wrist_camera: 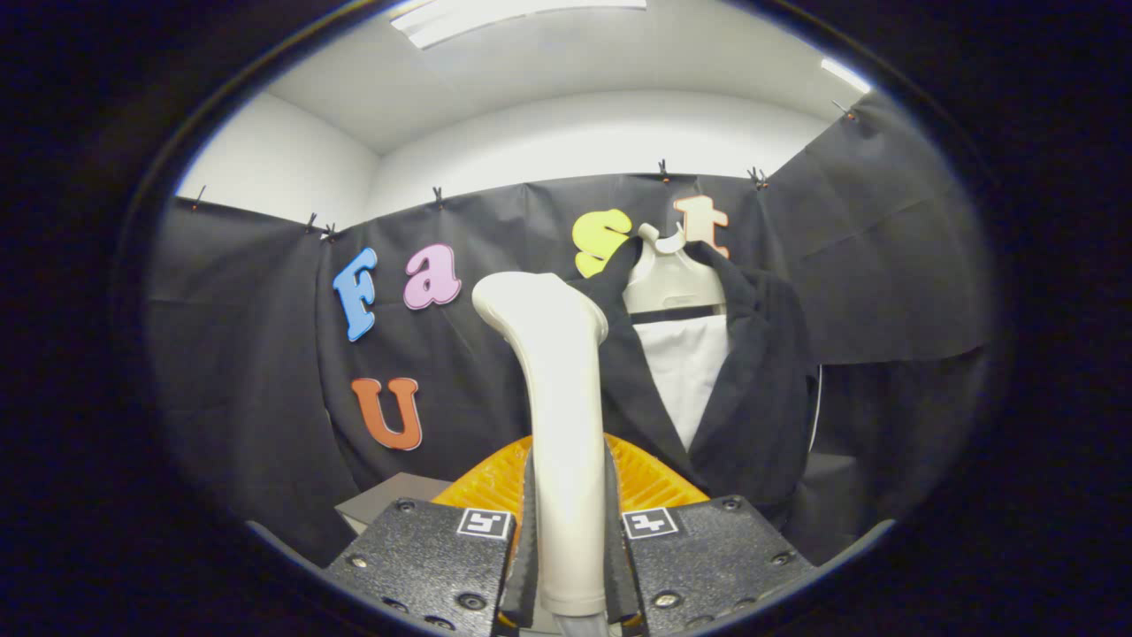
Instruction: Iron the clothes twice with a garment steamer, once on the left side and once on the right side.
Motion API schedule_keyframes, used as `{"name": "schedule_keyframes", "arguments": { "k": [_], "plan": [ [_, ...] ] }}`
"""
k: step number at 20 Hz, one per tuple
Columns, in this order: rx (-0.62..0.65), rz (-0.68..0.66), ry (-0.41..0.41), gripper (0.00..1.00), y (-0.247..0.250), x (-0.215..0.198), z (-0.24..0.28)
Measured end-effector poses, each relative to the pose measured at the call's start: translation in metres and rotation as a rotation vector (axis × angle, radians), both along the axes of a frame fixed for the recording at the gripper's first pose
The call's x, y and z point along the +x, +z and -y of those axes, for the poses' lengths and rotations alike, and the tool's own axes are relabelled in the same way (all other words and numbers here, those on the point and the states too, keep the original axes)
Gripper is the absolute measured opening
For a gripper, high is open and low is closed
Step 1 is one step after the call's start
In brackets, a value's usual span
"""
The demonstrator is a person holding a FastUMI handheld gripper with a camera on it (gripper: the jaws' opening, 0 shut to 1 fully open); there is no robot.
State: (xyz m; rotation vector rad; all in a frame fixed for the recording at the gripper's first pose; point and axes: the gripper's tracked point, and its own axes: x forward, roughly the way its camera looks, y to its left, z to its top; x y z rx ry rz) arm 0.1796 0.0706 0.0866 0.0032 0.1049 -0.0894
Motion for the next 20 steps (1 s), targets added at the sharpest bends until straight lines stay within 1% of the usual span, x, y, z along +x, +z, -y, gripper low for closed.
{"name": "schedule_keyframes", "arguments": {
  "k": [3, 4, 6, 11, 20],
  "plan": [
    [-0.03, 0.009, -0.028, 0.33, 0.001, 0.013, 0.028],
    [-0.034, 0.007, -0.029, 0.33, -0.007, 0.013, 0.028],
    [-0.03, 0.006, 0.0, 0.33, -0.011, 0.021, 0.032],
    [-0.026, -0.032, 0.033, 0.33, -0.037, 0.029, 0.042],
    [-0.043, -0.107, 0.009, 0.33, -0.083, 0.014, 0.06]
  ]
}}
